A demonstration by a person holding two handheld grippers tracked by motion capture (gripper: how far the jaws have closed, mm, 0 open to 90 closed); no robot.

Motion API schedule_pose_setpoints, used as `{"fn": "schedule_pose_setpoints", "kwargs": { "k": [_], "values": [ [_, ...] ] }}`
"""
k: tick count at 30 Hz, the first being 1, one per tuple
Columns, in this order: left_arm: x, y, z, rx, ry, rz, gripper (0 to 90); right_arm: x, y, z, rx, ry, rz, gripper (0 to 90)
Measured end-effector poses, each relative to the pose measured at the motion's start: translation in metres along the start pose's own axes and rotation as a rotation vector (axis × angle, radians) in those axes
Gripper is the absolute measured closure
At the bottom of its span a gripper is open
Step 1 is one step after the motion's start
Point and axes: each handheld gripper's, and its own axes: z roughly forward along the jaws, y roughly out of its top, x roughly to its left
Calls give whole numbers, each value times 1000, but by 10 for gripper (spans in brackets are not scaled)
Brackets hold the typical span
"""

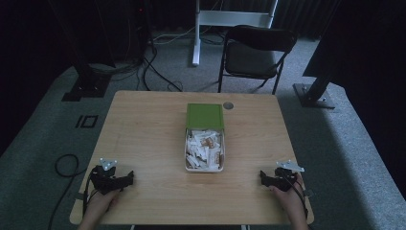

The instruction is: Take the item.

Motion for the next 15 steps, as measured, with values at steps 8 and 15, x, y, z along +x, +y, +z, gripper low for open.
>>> {"fn": "schedule_pose_setpoints", "kwargs": {
  "k": [8, 15],
  "values": [
    [1, 0, 0, -3, -5, 3, 21, 0, 0, 0, 1, 0, 0, 120],
    [1, 0, 0, -3, -5, 5, 21, 0, 0, 0, 1, 0, 0, 120]
  ]
}}
